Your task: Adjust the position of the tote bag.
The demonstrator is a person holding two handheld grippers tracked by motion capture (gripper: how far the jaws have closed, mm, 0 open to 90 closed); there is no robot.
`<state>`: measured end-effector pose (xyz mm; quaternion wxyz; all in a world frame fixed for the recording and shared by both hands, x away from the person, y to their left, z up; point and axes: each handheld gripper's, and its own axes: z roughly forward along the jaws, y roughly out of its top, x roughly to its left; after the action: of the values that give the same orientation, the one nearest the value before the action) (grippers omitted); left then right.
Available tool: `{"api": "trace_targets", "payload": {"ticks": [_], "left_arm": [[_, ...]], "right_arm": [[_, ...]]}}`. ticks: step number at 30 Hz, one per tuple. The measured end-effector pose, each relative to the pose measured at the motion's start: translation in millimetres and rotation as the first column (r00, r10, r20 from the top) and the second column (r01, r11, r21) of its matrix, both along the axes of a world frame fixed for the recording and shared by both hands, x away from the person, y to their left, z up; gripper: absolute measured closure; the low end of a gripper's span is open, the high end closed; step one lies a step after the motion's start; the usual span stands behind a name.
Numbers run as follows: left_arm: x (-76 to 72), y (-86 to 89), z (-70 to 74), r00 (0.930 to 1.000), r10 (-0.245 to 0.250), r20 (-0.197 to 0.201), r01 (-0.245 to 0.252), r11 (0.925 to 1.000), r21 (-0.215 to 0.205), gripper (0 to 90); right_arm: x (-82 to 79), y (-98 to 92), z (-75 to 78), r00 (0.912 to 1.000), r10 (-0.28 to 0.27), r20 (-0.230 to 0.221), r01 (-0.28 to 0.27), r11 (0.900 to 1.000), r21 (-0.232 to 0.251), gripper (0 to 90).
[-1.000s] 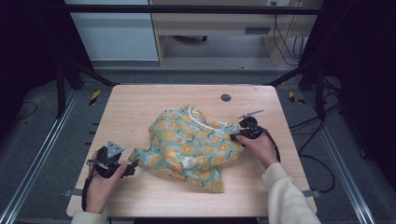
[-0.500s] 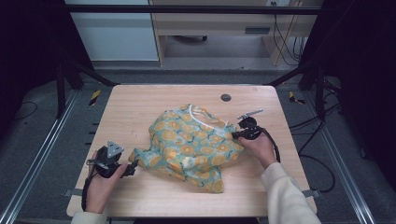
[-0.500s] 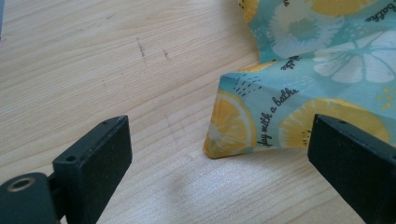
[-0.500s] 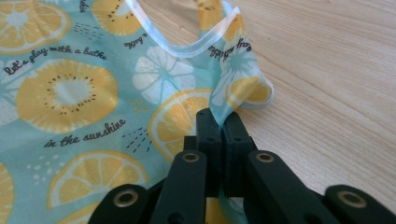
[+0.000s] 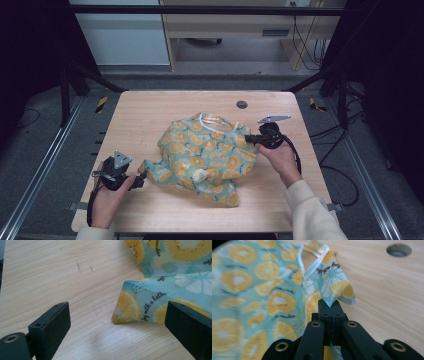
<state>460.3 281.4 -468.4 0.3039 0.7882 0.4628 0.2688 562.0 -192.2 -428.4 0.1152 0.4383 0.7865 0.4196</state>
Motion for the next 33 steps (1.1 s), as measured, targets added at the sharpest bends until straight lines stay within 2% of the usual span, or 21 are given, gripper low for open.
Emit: {"api": "trace_targets", "payload": {"ticks": [1, 4, 5, 6, 7, 12, 14, 17, 20, 21, 22, 23, 25, 26, 27, 28, 29, 30, 31, 32, 33], "left_arm": [[-0.1, 0.5, 0.5, 1.0, 0.001, -0.001, -0.001, 1.0, -0.003, 6.5], [-0.6, 0.4, 2.1, 1.0, 0.001, 0.003, -0.001, 0.9999, -0.015, 7.0], [-0.7, 0.2, 3.0, 1.0, -0.001, 0.004, 0.001, 0.9998, -0.02, 7.3], [-0.7, -0.3, 3.9, 1.0, -0.001, 0.007, 0.001, 0.9996, -0.028, 7.3], [-0.1, -0.9, 7.2, 0.9999, 0.0, 0.016, 0.001, 0.9984, -0.056, 8.3], [7.0, -6.3, 21.2, 0.9993, -0.022, 0.031, 0.025, 0.9972, -0.07, 10.4], [15.1, -11.4, 30.4, 0.9989, -0.042, 0.023, 0.043, 0.9965, -0.072, 10.6], [29.9, -21.0, 43.3, 0.9978, -0.06, 0.027, 0.062, 0.9947, -0.082, 11.2], [57.9, -39.4, 61.4, 0.9966, -0.078, 0.025, 0.081, 0.9891, -0.123, 11.2], [64.3, -43.7, 64.9, 0.9967, -0.079, 0.017, 0.081, 0.9878, -0.133, 11.2], [64.3, -43.7, 64.9, 0.9967, -0.079, 0.017, 0.081, 0.9878, -0.133, 11.1], [76.4, -53.7, 70.5, 0.9969, -0.078, -0.005, 0.077, 0.9908, -0.111, 10.9], [82.0, -58.8, 72.5, 0.9964, -0.083, -0.018, 0.081, 0.9914, -0.103, 9.8], [87.1, -64.2, 73.7, 0.9961, -0.082, -0.032, 0.078, 0.9922, -0.097, 9.8], [96.8, -74.5, 75.0, 0.9939, -0.089, -0.065, 0.083, 0.9921, -0.094, 8.9], [96.8, -74.5, 75.0, 0.9939, -0.089, -0.065, 0.083, 0.9921, -0.094, 7.8], [105.0, -85.0, 74.6, 0.9907, -0.096, -0.097, 0.087, 0.9923, -0.088, 7.2], [105.0, -85.0, 74.6, 0.9907, -0.096, -0.097, 0.087, 0.9923, -0.088, 7.2], [111.1, -92.6, 73.5, 0.99, -0.091, -0.108, 0.084, 0.9942, -0.068, 7.1], [111.1, -92.6, 73.5, 0.99, -0.091, -0.108, 0.084, 0.9942, -0.068, 6.6], [119.0, -100.1, 69.3, 0.9881, -0.079, -0.132, 0.073, 0.9959, -0.053, 6.3]], "right_arm": [[-6.1, 3.3, 7.9, 0.9994, 0.021, 0.026, -0.021, 1.0, 0.008, 90.0], [-12.4, 6.5, 15.4, 0.9985, 0.037, 0.041, -0.038, 0.999, 0.02, 90.0], [-18.2, 9.8, 21.3, 0.9967, 0.055, 0.06, -0.057, 0.997, 0.042, 90.0], [-18.2, 9.8, 21.3, 0.9967, 0.055, 0.06, -0.057, 0.997, 0.042, 90.0], [-23.5, 13.1, 25.5, 0.9949, 0.07, 0.073, -0.074, 0.996, 0.051, 90.0], [-35.6, 24.0, 30.4, 0.9886, 0.122, 0.088, -0.127, 0.991, 0.049, 90.0], [-41.7, 32.0, 29.0, 0.9833, 0.156, 0.093, -0.16, 0.987, 0.034, 90.0], [-45.0, 37.0, 25.5, 0.9798, 0.177, 0.093, -0.18, 0.983, 0.026, 90.0], [-47.2, 40.5, 21.9, 0.9775, 0.193, 0.084, -0.195, 0.981, 0.018, 90.0], [-47.9, 41.3, 21.3, 0.9784, 0.191, 0.08, -0.193, 0.981, 0.018, 90.0], [-47.9, 41.3, 20.8, 0.9766, 0.199, 0.083, -0.2, 0.98, 0.01, 90.0], [-48.4, 41.7, 20.6, 0.9773, 0.196, 0.08, -0.198, 0.98, 0.009, 90.0], [-49.0, 41.7, 20.6, 0.9756, 0.204, 0.082, -0.205, 0.979, 0.007, 90.0], [-49.0, 41.7, 20.6, 0.9756, 0.204, 0.082, -0.205, 0.979, 0.007, 90.0], [-50.0, 42.3, 21.0, 0.9744, 0.209, 0.081, -0.21, 0.978, -0.002, 90.0], [-50.2, 42.9, 20.9, 0.9732, 0.213, 0.085, -0.214, 0.977, -0.005, 90.0], [-50.6, 43.4, 20.8, 0.9732, 0.214, 0.084, -0.214, 0.977, -0.008, 90.0], [-50.6, 43.4, 20.8, 0.9732, 0.214, 0.084, -0.214, 0.977, -0.008, 90.0], [-50.6, 44.4, 19.7, 0.9717, 0.221, 0.084, -0.22, 0.975, -0.016, 89.9], [-50.6, 44.8, 19.3, 0.9721, 0.22, 0.082, -0.219, 0.976, -0.019, 89.9], [-50.5, 45.2, 18.6, 0.9717, 0.222, 0.082, -0.221, 0.975, -0.017, 89.9]]}}
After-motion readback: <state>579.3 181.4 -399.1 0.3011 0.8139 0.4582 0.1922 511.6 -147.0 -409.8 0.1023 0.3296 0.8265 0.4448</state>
